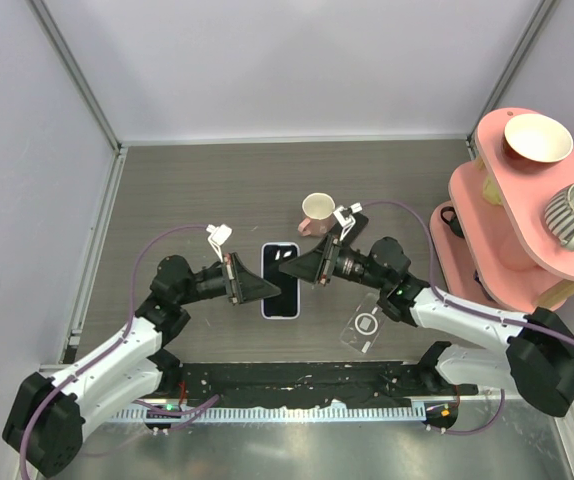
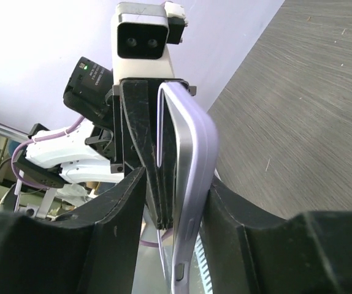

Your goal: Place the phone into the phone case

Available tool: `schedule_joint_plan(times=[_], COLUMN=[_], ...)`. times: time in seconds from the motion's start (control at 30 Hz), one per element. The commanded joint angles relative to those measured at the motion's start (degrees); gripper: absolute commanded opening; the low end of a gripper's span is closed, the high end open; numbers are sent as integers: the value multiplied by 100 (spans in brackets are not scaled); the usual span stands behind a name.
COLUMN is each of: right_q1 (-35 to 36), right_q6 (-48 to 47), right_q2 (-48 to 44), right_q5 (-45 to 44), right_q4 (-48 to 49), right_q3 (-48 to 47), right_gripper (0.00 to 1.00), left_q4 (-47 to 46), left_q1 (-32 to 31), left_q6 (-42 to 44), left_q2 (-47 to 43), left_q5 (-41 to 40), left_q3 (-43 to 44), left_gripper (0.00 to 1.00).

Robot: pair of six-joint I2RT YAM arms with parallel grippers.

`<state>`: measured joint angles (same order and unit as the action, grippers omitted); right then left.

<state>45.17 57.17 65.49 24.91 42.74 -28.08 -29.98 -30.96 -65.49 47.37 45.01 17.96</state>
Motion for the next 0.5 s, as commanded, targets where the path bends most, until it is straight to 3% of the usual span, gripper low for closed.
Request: schedule_joint_plan(times=[0.0, 0.27, 0.4, 0.43, 0.47], right_q1=[-166, -289, -298, -298, -307], right_q6=[-188, -215, -206, -215, -276], right_q2=[-318, -371, -353, -362, -371], right_q5=[313, 506, 612, 621, 638], right_q4=[393, 322, 393, 393, 375], right_q3=[-585, -795, -857, -866, -892], right_gripper=[44, 40, 14, 3, 1], left_q4=[-26, -26, 0, 96, 158], left_q1=[-165, -165, -165, -156, -156], left_q6=[63, 72, 107, 151, 186], left_q2=[-70, -27, 35, 35, 52], left_q5=[271, 368, 412, 403, 412], left_q3=[173, 226, 270, 305, 314], left_gripper=[1, 0, 0, 0, 0])
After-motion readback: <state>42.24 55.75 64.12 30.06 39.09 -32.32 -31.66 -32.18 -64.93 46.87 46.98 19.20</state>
